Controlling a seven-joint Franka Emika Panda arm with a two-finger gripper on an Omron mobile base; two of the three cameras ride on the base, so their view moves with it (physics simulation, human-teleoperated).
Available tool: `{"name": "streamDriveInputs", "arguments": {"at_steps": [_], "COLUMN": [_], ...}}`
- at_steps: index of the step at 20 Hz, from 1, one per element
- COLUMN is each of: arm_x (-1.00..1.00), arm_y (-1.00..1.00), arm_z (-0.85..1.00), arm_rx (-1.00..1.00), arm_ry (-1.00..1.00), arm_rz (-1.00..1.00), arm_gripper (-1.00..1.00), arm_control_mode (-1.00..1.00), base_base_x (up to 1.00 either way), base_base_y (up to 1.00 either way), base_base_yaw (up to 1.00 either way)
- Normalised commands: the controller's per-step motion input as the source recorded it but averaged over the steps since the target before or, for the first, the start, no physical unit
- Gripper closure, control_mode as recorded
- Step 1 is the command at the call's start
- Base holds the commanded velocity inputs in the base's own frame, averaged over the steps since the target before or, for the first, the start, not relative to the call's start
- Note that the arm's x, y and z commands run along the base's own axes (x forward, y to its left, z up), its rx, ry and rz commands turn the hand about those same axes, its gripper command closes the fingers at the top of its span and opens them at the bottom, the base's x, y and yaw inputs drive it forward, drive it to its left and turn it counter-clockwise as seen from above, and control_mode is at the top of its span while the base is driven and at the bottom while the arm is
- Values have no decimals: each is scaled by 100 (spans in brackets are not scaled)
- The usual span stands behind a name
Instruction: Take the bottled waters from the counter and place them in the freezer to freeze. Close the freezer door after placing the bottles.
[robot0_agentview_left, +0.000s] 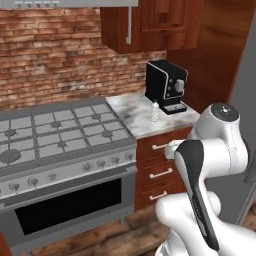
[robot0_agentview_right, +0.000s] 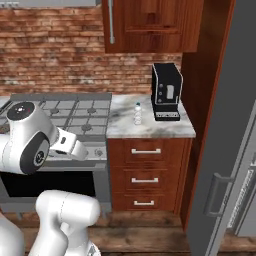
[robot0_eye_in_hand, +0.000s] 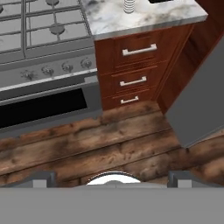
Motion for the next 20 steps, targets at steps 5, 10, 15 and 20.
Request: {"name": "streamDriveInputs", "arguments": {"at_steps": [5,10,15,20], "arm_x": [0,0,0,0], "arm_y": [0,0,0,0], "arm_z": [0,0,0,0], "arm_rx": [0,0,0,0], "arm_ry": [0,0,0,0], "arm_rz": [0,0,0,0], "arm_gripper": [-100,-100,-100,-100], "arm_control_mode": [100,100,100,100], "base_base_x": [42,46,56,47], "base_base_y": [5,16,15,2], "base_base_yaw": [1,14,23,15]}}
